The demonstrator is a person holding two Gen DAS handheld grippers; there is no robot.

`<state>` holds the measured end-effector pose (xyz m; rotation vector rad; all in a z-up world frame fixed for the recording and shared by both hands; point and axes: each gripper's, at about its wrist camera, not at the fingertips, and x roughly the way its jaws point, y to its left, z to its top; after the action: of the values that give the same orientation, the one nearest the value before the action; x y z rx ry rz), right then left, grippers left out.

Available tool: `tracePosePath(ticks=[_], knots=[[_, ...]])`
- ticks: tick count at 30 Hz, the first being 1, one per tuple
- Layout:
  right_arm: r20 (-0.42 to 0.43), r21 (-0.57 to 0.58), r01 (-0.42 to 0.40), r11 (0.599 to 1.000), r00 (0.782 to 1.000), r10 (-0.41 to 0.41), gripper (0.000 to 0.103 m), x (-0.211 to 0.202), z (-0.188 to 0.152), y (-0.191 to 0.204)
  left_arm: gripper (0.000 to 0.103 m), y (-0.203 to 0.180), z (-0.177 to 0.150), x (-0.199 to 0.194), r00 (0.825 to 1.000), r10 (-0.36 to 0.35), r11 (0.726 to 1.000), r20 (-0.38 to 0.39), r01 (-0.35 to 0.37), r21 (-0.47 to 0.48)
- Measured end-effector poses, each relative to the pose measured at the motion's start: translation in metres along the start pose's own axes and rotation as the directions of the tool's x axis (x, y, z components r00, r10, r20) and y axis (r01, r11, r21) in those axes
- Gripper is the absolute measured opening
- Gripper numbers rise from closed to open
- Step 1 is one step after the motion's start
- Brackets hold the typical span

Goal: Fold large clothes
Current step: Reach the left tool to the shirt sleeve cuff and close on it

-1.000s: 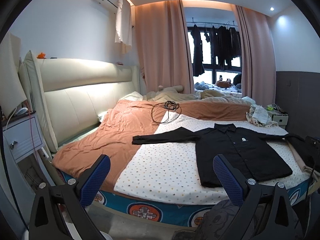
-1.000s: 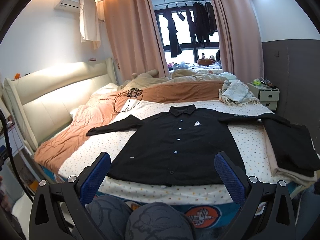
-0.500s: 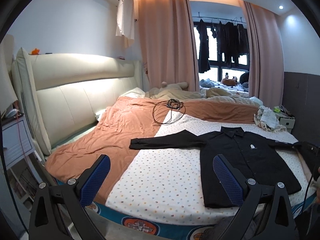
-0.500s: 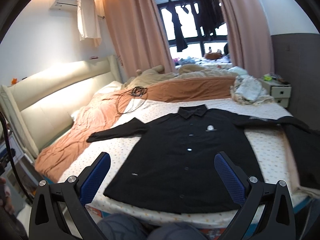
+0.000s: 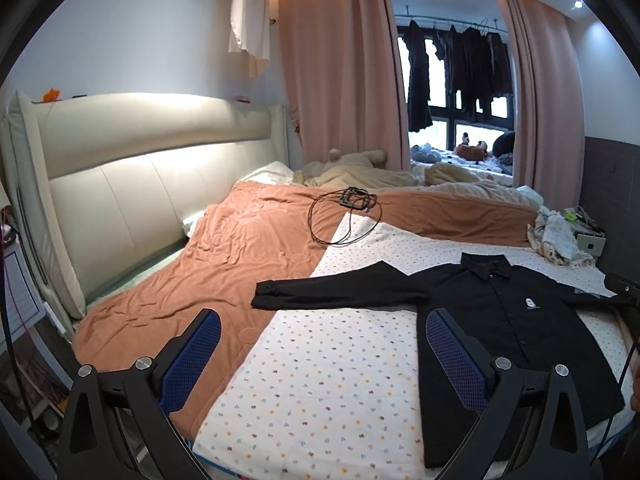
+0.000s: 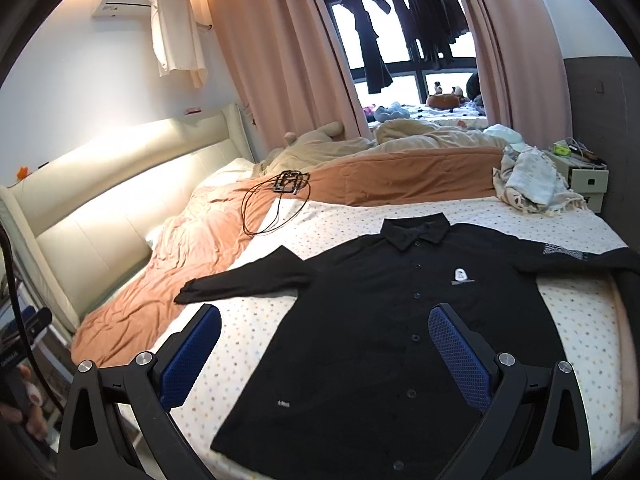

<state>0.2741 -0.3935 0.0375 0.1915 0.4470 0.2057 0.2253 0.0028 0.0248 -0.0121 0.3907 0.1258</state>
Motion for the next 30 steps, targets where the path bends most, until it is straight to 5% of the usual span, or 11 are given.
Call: tracePosePath(ticks=[19,27,30], knots=[[-0.087,0.152,-0.021,0.988,0.996,0.034,0.103,0.176,0.05,-0.005,0.102,0.031,0.033,0.148,0.985,0.067,0.986,-0.158,-0.09,-0.139],[-0.163,0.218,-0.023,0.976,0.985,0.059,0.103,0.254,0.056,-0.01,0.082,0.049,0.031,0.23,0.96,0.055,0.963,-0.276,-0.124,-0.24],[-0.175,0.232,-0.02,0.972,0.983,0.062,0.102,0.279,0.053,-0.015,0.072,0.061,0.024,0.262,0.942,0.024,0.932,-0.334,-0.142,-0.333]])
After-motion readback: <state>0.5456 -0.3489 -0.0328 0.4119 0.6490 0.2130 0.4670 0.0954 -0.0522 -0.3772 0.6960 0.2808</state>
